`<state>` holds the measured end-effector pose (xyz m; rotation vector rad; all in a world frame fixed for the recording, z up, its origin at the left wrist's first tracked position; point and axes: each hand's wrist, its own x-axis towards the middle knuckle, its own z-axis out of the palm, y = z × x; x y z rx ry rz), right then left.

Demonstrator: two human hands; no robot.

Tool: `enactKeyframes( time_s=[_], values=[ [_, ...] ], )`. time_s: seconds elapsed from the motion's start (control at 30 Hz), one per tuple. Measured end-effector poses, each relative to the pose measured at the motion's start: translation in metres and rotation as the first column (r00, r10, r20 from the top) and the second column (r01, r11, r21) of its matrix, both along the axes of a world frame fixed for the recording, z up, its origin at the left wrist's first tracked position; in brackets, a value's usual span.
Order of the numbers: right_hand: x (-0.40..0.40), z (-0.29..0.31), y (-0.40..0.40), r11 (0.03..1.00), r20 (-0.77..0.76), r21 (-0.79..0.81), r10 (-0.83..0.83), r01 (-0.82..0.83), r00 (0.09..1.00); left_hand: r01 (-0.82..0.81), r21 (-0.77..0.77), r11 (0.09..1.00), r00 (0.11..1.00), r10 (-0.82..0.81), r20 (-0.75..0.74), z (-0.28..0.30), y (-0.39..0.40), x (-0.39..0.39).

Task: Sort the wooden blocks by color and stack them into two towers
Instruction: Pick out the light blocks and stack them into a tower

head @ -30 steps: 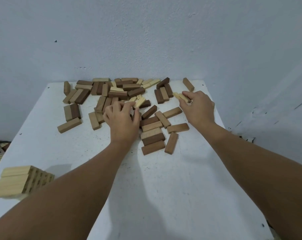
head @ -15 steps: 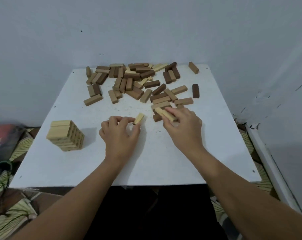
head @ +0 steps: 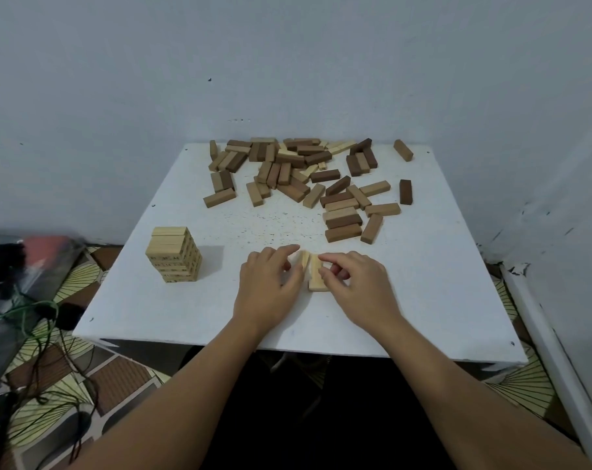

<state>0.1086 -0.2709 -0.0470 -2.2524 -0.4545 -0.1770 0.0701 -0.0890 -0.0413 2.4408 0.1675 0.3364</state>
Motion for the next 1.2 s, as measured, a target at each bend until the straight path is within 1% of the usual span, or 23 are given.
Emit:
enactKeyframes(
  time_s=[0.1,0.17,0.23,0.33,0.4,0.57,0.73,0.83,0.9,1.0,1.13,1.2],
  values=[
    [0.0001,-0.0037,-0.0021,0.996,0.038,0.006,-0.091,0.091,0.995,0.0,0.024,1.0,1.0,0.0,0.009,-0.0047,0.0012,0.0026],
    [0.0011,-0.0035,-0.0032,0.988,0.031,0.046,-0.147,0.146,0.989,-0.004,0.019,1.0,1.0,0.004,0.018,-0.0064,0.0015,0.0033],
    [0.0002,-0.0019,-0.0037,0.993,0.021,0.05,-0.108,0.107,0.994,-0.008,0.004,1.0,1.0,0.008,0.022,-0.0067,0.0015,0.0032],
    [-0.0042,-0.0002,-0.0041,0.996,0.0,-0.083,0.041,-0.041,0.999,-0.006,0.005,1.0,0.999,0.006,0.036,-0.0055,0.0011,0.0025],
    [-0.004,-0.0002,-0.0045,0.99,-0.013,-0.13,0.061,-0.062,0.998,-0.001,0.012,1.0,0.999,0.001,0.044,-0.0058,0.0011,0.0023],
    [-0.0025,0.0005,-0.0061,0.996,-0.021,-0.084,-0.033,0.031,0.999,-0.014,0.007,1.0,0.999,0.013,0.049,-0.0059,0.0013,0.0033],
    [-0.0048,0.0008,-0.0051,0.991,0.002,-0.119,-0.052,0.052,0.999,-0.02,0.003,1.0,0.999,0.02,0.041,-0.0056,0.0019,0.0042],
    [-0.0056,0.0005,-0.0047,0.987,0.026,-0.131,-0.087,0.09,0.996,-0.02,0.005,1.0,0.999,0.019,0.041,-0.0064,0.0018,0.0047],
    [-0.0059,0.0004,-0.0039,0.983,0.011,-0.143,-0.119,0.119,0.993,-0.024,0.007,1.0,0.999,0.024,0.042,-0.0068,0.0016,0.0051],
    [-0.0053,0.0018,-0.0046,0.979,-0.038,-0.103,-0.18,0.176,0.983,-0.035,0.011,0.999,0.999,0.035,0.034,-0.0074,0.0015,0.0055],
    [-0.0024,0.0003,-0.0061,0.95,-0.031,-0.027,-0.312,0.311,0.95,-0.033,-0.003,0.999,0.999,0.033,0.042,-0.0073,0.001,0.0049],
    [0.0003,0.0015,-0.0042,0.941,-0.055,0.0,-0.337,0.337,0.94,-0.03,-0.007,1.0,0.999,0.031,0.041,-0.0075,0.0014,0.0048]
  ],
)
